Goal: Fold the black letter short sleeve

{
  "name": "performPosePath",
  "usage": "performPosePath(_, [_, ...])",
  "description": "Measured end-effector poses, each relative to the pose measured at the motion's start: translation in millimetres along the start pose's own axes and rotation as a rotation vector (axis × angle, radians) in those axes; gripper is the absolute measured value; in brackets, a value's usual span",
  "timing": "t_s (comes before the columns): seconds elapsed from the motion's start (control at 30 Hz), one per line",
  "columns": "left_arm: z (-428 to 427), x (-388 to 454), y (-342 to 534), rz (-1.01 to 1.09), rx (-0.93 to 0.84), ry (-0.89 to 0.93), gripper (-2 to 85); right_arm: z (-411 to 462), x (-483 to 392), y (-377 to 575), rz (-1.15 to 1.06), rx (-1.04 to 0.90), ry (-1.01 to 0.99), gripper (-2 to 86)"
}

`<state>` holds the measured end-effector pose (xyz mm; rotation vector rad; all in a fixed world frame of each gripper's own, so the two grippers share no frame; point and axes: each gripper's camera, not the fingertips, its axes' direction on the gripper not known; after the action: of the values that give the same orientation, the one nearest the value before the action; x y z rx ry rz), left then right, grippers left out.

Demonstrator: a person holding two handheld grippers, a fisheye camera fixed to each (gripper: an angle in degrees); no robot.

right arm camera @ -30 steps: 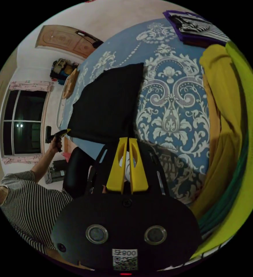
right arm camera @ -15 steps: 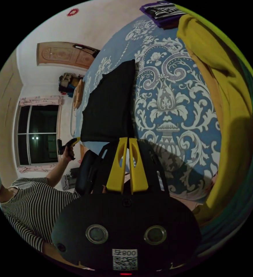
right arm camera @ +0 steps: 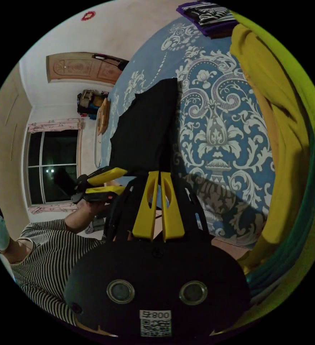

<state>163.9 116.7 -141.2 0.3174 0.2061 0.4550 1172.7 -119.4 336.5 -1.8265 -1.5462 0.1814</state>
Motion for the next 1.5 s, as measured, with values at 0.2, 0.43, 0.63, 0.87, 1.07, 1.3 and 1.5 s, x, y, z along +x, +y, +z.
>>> performPosePath(0.2, [67.1,69.0,-67.7,0.169,-0.169,-0.308,4.8,-6.5,-26.6,-18.0,-0.061,-0.031,0.018,0.7])
performPosePath(0.43, [66.6,84.6,-83.9,-0.034,0.003,-0.217,2.1,-11.6,-58.2,-39.5,-0.139,0.004,0.182,2.2])
performPosePath(0.63, [75.0,93.4,-94.8,-0.097,0.052,-0.154,1.9,-12.8,-50.7,-93.0,-0.050,0.085,0.129,5.6])
performPosePath(0.87, [95.8,105.3,-106.5,-0.106,0.044,-0.121,1.9,13.9,-60.7,-161.5,0.031,0.091,0.170,8.1])
performPosePath(1.07, [110.3,106.6,-109.1,-0.123,0.050,-0.081,1.9,39.4,-82.5,-198.7,0.047,0.048,0.227,7.7])
performPosePath(1.3, [116.7,98.9,-101.4,-0.140,0.066,-0.051,1.9,68.1,-115.6,-223.9,0.021,0.054,0.229,6.8])
performPosePath(1.5, [117.0,88.2,-86.6,-0.148,0.070,-0.041,1.8,92.6,-143.9,-239.0,0.015,0.054,0.261,5.6])
